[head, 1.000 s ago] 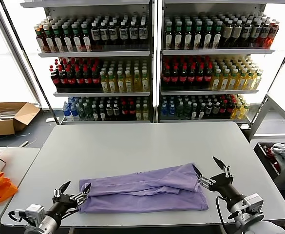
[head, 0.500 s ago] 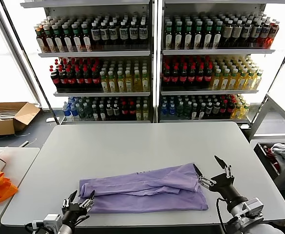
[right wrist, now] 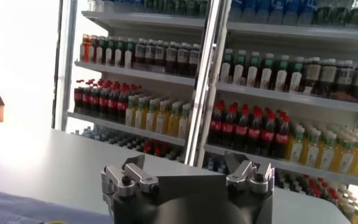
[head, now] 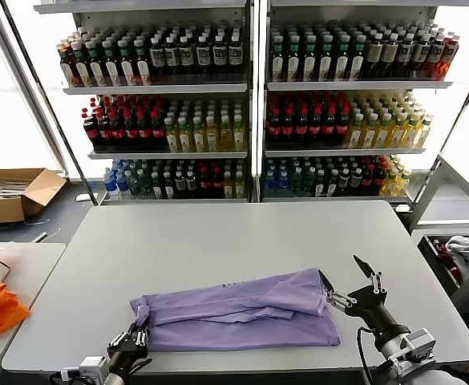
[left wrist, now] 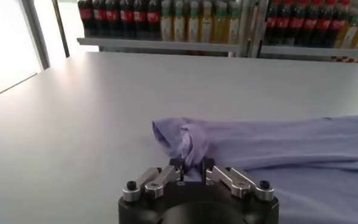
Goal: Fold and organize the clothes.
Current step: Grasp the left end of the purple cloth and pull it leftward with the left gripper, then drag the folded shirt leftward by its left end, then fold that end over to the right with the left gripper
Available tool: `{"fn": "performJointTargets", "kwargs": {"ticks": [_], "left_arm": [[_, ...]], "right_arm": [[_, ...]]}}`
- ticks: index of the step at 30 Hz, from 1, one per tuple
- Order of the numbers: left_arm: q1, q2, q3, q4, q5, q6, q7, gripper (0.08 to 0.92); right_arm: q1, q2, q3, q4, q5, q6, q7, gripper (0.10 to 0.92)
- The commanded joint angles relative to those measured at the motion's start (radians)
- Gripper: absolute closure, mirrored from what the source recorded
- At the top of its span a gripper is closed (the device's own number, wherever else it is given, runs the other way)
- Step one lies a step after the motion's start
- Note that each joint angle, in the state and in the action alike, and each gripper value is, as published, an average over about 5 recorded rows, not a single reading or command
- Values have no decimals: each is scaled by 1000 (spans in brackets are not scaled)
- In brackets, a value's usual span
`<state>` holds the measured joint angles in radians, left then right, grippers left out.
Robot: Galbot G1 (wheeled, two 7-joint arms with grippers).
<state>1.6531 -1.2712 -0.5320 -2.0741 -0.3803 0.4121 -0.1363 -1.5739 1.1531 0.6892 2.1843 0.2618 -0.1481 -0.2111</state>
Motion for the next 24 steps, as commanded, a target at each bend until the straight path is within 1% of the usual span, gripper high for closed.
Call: {"fn": "performJointTargets", "kwargs": {"ticks": [1, 4, 8, 11, 14, 16, 18, 20, 24], "left_arm": [[-23, 65, -110, 3, -75, 7, 74, 820], [-44, 165, -259, 18, -133, 13, 131, 883], [-70, 315, -440, 83, -226, 19, 226, 898], [-98, 408, -521, 165, -245, 17, 305, 898], [-137, 477, -560, 254, -228, 10, 355, 898], [-162, 494, -572, 296, -215, 4, 366, 898], [-171, 486, -577, 297, -215, 2, 361, 898], [-155, 461, -568, 242, -242, 4, 340, 898], [-118, 391, -500, 48, -305, 5, 275, 898]], "right_arm": [[-5, -5, 10, 5, 5, 8, -1, 203], [-9, -11, 18, 7, 12, 10, -2, 203], [-10, -13, 17, 3, 16, 13, -3, 203], [-6, -11, 7, 2, 15, 13, -2, 203], [-3, -13, 0, 5, 16, 7, -1, 203], [-3, -15, 1, 9, 20, 1, 0, 203], [-6, -16, 5, 13, 28, -6, 3, 203], [-10, -15, 9, 15, 36, -10, 4, 203], [-18, -10, 9, 16, 39, -13, 4, 203]]}}
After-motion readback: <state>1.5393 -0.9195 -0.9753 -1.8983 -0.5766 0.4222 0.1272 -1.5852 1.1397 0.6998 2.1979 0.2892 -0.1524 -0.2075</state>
